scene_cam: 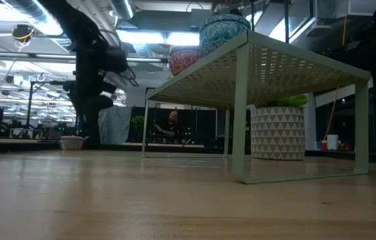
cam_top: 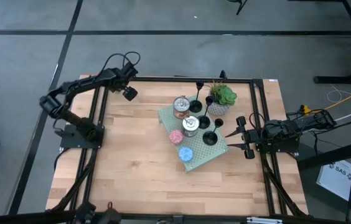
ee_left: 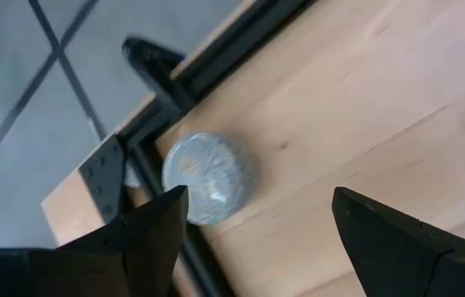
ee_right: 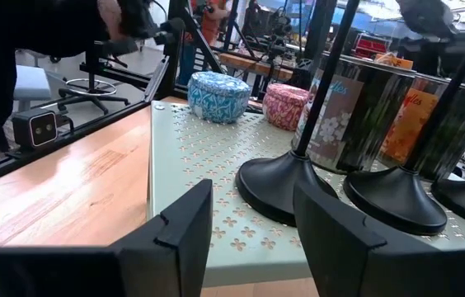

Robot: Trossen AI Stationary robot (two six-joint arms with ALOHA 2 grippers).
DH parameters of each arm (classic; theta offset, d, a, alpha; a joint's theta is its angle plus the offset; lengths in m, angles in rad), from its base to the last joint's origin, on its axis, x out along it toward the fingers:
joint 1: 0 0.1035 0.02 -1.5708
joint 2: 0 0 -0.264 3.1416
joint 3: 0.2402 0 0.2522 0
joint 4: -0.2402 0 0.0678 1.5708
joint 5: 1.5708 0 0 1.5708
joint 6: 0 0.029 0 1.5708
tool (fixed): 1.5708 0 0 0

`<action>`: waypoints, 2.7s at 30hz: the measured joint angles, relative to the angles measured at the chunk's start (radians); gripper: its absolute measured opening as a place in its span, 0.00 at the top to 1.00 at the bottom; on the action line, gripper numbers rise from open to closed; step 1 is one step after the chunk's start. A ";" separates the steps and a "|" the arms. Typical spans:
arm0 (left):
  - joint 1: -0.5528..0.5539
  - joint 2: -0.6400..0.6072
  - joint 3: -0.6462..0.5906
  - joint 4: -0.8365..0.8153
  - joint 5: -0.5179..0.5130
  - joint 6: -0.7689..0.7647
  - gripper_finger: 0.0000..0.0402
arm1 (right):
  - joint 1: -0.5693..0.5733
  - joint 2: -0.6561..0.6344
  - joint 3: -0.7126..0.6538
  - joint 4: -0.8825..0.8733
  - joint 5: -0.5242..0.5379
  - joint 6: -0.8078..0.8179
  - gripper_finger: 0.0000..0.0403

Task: Pick & Place candle stick holders
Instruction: Put the light blue scented candle on the shelf aligned with the other scented candles

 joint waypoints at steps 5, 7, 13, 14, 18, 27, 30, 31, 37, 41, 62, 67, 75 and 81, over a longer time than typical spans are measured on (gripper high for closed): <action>0.086 0.090 0.045 -0.058 -0.003 0.026 0.26 | 0.000 0.000 0.000 0.000 0.000 0.000 0.57; 0.119 0.116 0.052 -0.056 0.016 0.034 0.26 | 0.000 0.000 0.000 0.000 0.000 0.000 0.57; 0.165 0.172 0.065 -0.014 0.098 0.037 0.26 | 0.000 0.000 0.000 0.000 0.000 0.000 0.57; 0.165 0.176 0.065 -0.011 0.098 0.037 0.26 | 0.000 0.000 0.000 0.000 0.000 0.000 0.57; 0.165 0.181 0.065 0.019 0.099 0.074 0.26 | 0.000 0.000 0.000 0.000 0.000 0.000 0.57; 0.165 0.181 0.065 0.109 0.098 0.107 0.26 | 0.000 0.000 0.000 0.000 0.000 0.000 0.57; 0.170 0.181 0.065 0.167 0.076 0.108 0.26 | 0.000 0.000 0.000 0.000 0.000 0.000 0.57; 0.172 0.181 0.065 0.176 0.068 0.109 0.26 | 0.000 0.000 0.000 0.000 0.000 0.000 0.57; 0.180 0.181 0.061 0.178 0.083 0.117 0.22 | 0.000 0.000 0.000 0.000 0.000 0.000 0.57; 0.182 0.181 0.052 0.175 0.070 0.111 0.15 | 0.000 0.000 0.000 0.000 0.000 0.000 0.57; 0.194 0.181 0.061 0.099 0.108 0.056 0.10 | 0.000 0.000 0.000 0.000 0.000 0.000 0.57; 0.180 0.181 0.110 -0.028 0.126 0.053 0.14 | 0.000 0.000 0.000 0.000 0.000 0.000 0.57; 0.164 0.181 0.205 -0.229 0.128 0.119 0.20 | 0.000 0.000 0.000 0.000 0.000 0.000 0.57; 0.164 0.205 0.206 -0.244 0.142 0.159 0.22 | 0.000 0.000 0.000 0.000 0.000 0.000 0.57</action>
